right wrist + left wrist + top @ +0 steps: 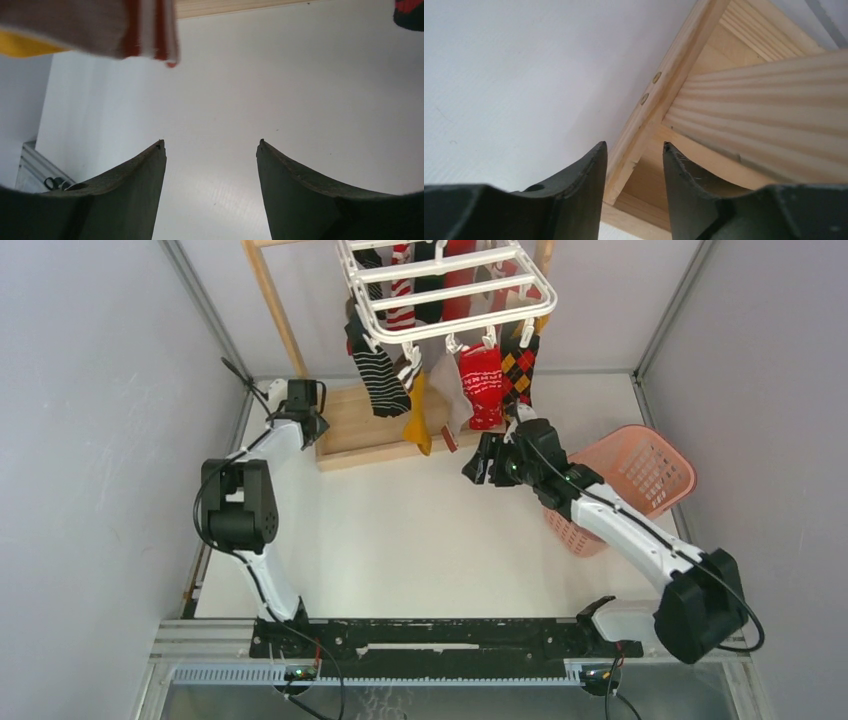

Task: Remove the socks clipped to the hanger
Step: Move the clothesline to the center of the board.

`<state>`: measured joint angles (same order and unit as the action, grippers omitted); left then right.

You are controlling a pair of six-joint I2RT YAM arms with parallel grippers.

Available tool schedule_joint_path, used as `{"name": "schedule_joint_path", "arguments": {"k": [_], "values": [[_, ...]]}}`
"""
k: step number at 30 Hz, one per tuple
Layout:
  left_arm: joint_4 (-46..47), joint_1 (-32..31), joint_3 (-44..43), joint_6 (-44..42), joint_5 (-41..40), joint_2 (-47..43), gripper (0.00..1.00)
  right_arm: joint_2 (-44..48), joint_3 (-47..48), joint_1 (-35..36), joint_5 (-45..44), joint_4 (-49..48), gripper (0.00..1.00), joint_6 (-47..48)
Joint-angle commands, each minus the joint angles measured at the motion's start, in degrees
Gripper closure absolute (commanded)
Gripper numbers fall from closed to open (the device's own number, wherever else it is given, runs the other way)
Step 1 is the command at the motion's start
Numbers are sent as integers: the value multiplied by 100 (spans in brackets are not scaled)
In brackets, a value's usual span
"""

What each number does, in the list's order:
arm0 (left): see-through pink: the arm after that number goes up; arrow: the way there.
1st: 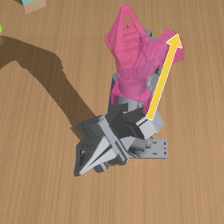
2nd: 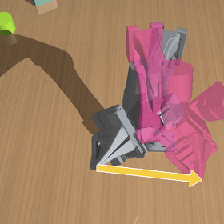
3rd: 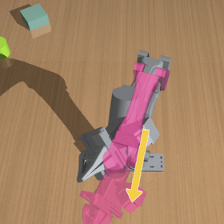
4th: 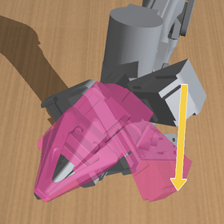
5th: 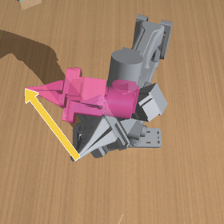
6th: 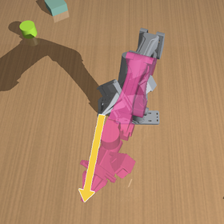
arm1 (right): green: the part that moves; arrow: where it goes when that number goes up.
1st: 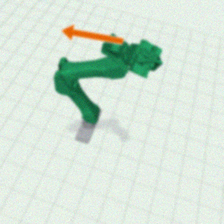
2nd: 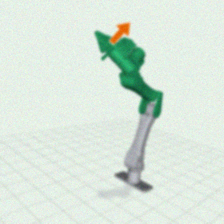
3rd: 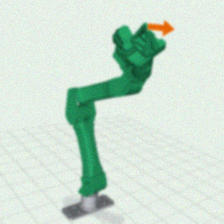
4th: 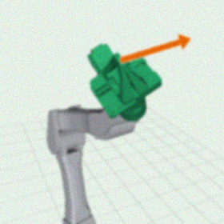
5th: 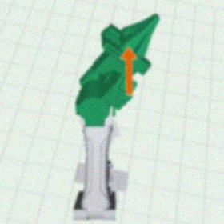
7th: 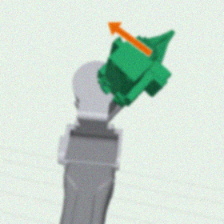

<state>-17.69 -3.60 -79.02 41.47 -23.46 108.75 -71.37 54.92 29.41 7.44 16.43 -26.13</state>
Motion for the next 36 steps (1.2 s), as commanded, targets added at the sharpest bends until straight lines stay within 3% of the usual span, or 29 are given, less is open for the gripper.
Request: {"name": "schedule_joint_path", "arguments": {"k": [1,4,11,26,36], "values": [[130,-110,242,-121,225,-822,47,-514,107,-102,-232,-677,27,13],[108,-224,556,-104,375,-1254,39,-948,107,-326,-208,-809,28,59],[235,-807,988,39,531,-1697,37,-1665,107,-1002,-260,-774,32,45],[-7,-1092,-315,49,624,-181,37,-1997,120,-2336,-860,-630,31,-44],[-484,-943,-1422,-123,646,780,37,-2375,1083,-2712,-1003,-394,30,-129]]}}
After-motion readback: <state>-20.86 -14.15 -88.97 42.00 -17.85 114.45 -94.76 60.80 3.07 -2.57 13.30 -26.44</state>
